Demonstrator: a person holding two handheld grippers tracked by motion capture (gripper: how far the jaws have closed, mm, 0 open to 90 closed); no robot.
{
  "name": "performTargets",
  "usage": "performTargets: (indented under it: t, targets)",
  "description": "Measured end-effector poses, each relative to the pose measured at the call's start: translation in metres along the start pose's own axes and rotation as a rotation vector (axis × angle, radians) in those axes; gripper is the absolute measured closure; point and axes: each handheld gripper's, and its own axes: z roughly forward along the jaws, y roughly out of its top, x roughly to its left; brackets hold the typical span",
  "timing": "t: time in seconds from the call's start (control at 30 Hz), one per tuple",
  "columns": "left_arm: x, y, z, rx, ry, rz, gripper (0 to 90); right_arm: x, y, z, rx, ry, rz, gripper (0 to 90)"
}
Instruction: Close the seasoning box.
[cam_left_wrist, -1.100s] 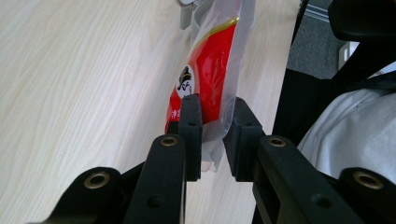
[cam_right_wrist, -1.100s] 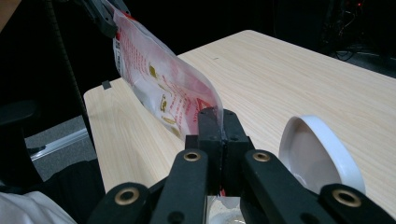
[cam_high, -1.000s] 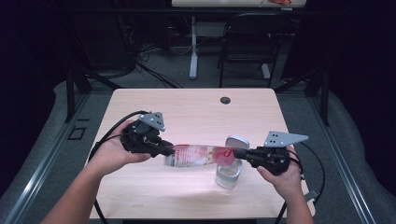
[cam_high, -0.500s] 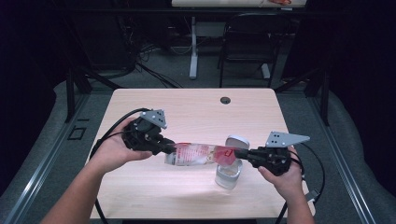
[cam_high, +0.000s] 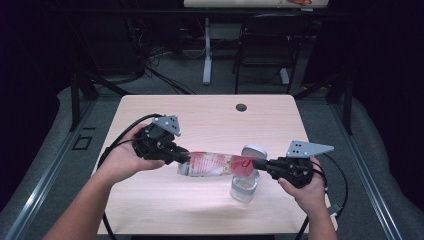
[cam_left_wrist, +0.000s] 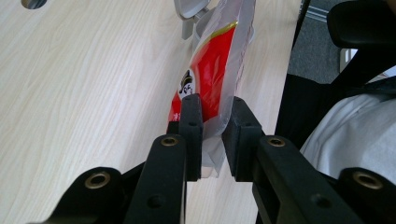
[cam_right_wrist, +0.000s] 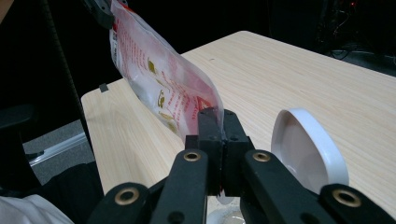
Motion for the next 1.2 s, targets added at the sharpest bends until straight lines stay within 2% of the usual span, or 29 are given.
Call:
performTargets:
  t: [0.6, 1.2]
  targets:
    - [0.000, 0.009, -0.003, -0.012, 0.004, 0.008, 79.2, -0.002, -0.002, -0.002, 0.005, -0.018, 0.009, 90.0]
    - [0.000, 0.014, -0.006, -0.023, 0.006, 0.012, 79.5, -0.007, -0.006, 0.002, 0.017, -0.015, 0.028, 90.0]
